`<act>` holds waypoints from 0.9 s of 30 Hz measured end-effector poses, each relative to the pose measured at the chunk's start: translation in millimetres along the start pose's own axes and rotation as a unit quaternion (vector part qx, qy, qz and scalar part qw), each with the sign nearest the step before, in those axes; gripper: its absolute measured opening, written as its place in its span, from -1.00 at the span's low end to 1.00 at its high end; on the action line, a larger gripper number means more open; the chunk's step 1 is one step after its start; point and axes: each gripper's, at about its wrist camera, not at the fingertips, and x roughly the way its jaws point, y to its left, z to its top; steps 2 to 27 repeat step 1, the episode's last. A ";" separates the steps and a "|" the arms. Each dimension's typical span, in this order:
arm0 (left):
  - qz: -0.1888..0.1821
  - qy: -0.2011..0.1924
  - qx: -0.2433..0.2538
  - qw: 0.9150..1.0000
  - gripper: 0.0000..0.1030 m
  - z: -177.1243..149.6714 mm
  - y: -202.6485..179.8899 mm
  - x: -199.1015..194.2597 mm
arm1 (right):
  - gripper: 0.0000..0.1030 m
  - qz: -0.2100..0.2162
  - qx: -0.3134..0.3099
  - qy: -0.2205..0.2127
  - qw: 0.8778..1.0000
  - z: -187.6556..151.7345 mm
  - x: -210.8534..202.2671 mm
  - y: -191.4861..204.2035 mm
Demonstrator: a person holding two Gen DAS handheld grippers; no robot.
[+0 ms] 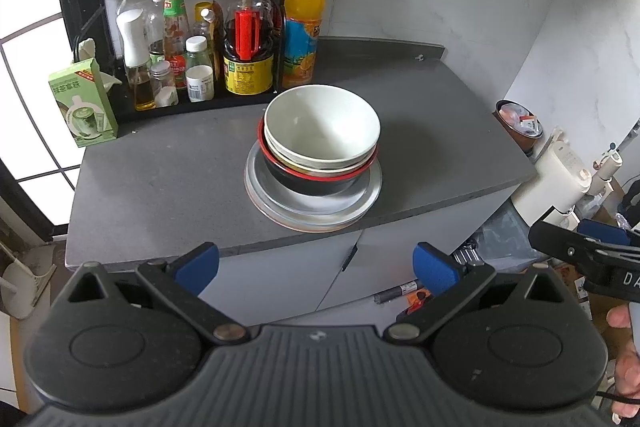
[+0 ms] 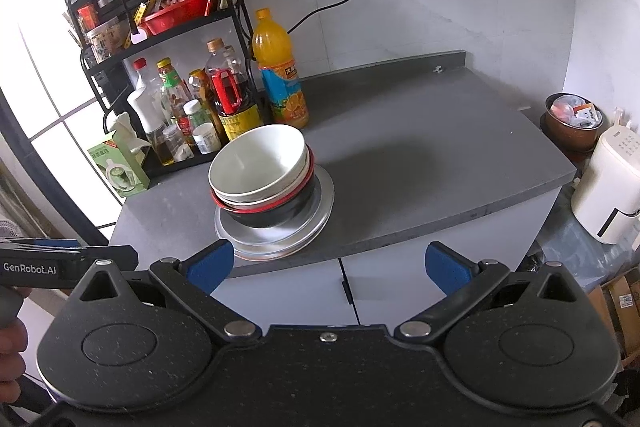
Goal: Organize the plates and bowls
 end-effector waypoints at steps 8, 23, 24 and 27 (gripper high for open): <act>0.002 0.001 -0.001 1.000 0.99 1.0 -2.6 1.7 | 0.99 0.001 -0.001 0.001 1.000 0.3 0.6 -2.4; 0.002 0.001 -0.001 1.000 0.99 1.0 -2.6 1.7 | 0.99 0.001 -0.001 0.001 1.000 0.3 0.6 -2.4; 0.002 0.001 -0.001 1.000 0.99 1.0 -2.6 1.7 | 0.99 0.001 -0.001 0.001 1.000 0.3 0.6 -2.4; 0.002 0.001 -0.001 1.000 0.99 1.0 -2.6 1.7 | 0.99 0.001 -0.001 0.001 1.000 0.3 0.6 -2.4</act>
